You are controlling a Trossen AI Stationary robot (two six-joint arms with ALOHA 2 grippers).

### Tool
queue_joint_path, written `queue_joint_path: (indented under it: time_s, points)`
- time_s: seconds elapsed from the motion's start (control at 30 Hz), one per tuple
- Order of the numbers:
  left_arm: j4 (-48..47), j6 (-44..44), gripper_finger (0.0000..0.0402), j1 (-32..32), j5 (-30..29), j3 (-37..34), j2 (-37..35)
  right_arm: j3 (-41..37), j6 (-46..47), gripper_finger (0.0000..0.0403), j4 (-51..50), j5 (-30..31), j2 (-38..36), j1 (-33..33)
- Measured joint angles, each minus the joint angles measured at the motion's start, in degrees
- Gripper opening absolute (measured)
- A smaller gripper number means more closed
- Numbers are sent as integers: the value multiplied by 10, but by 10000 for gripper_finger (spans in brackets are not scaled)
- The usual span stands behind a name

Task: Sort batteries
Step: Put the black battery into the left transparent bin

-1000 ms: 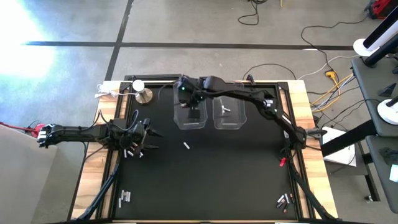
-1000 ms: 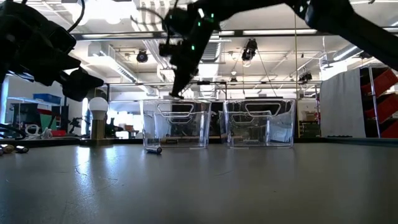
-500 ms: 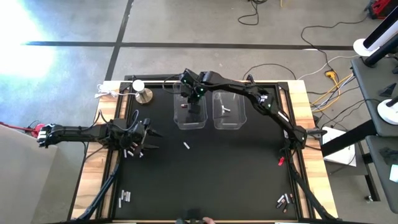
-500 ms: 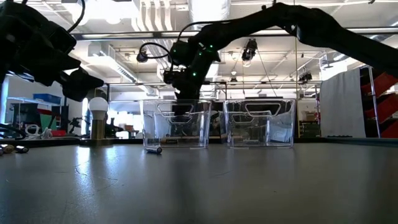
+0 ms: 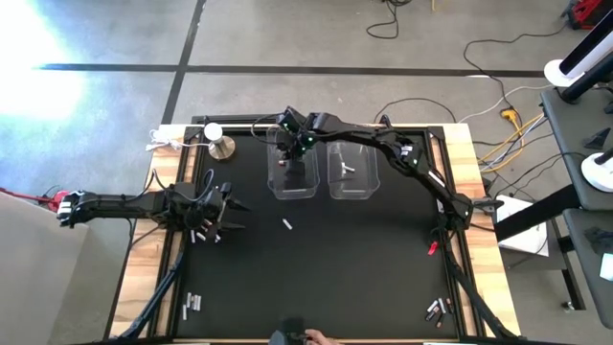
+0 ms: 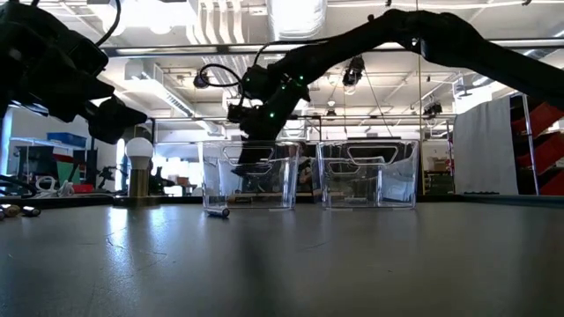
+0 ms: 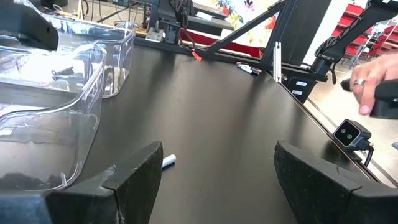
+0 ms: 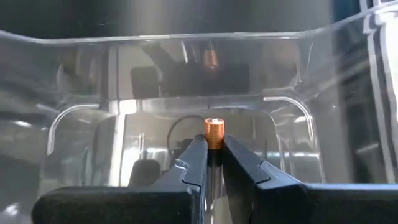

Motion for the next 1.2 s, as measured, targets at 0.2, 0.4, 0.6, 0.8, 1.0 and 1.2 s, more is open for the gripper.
queue_joint_path:
  time_s: [0.2, 0.4, 0.6, 0.8, 1.0, 1.2]
  points:
    - [0, 0, 284, 0, 0, 0, 0, -31, 0, 28, 33, 1, 0, -1]
    - [0, 0, 284, 0, 0, 0, 0, -58, 9, 28, 35, 2, 0, 1]
    - [0, 0, 284, 0, 0, 0, 0, -65, 22, 28, 38, 6, 0, 3]
    - [0, 0, 284, 0, 0, 0, 0, -64, 15, 29, 37, 6, 0, 3]
    - [0, 0, 284, 0, 0, 0, 0, -64, 21, 29, 29, 6, 0, 4]
    - [0, 0, 284, 0, 0, 0, 0, -64, 24, 29, 7, 6, -1, 10]
